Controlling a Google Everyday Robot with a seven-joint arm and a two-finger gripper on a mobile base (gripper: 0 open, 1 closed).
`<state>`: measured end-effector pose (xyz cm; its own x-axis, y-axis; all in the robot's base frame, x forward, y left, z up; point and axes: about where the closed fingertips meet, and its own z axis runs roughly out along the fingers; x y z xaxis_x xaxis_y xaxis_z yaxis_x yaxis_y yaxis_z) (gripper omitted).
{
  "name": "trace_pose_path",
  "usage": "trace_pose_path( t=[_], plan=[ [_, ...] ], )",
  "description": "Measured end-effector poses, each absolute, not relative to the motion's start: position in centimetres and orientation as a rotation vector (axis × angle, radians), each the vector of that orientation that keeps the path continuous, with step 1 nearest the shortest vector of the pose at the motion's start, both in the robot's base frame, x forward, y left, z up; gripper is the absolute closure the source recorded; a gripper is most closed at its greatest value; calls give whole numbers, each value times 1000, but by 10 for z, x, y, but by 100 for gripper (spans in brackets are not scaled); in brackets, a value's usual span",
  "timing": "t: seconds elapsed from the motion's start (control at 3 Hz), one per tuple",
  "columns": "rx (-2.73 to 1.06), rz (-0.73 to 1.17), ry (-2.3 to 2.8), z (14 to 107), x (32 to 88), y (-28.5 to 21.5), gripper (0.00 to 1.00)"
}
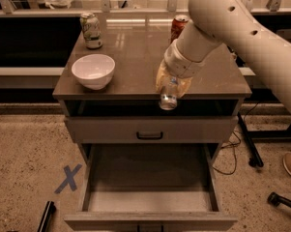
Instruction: Pick redbull can from middle drawer and place on counter
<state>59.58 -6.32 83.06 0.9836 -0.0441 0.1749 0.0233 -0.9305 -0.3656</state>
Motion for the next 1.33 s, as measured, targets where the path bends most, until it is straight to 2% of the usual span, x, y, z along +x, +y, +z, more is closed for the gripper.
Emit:
trace_pose_path(
  t=[1.33],
  plan=[
    [-2755, -254, 17, 830, 596, -62, 100]
  ],
)
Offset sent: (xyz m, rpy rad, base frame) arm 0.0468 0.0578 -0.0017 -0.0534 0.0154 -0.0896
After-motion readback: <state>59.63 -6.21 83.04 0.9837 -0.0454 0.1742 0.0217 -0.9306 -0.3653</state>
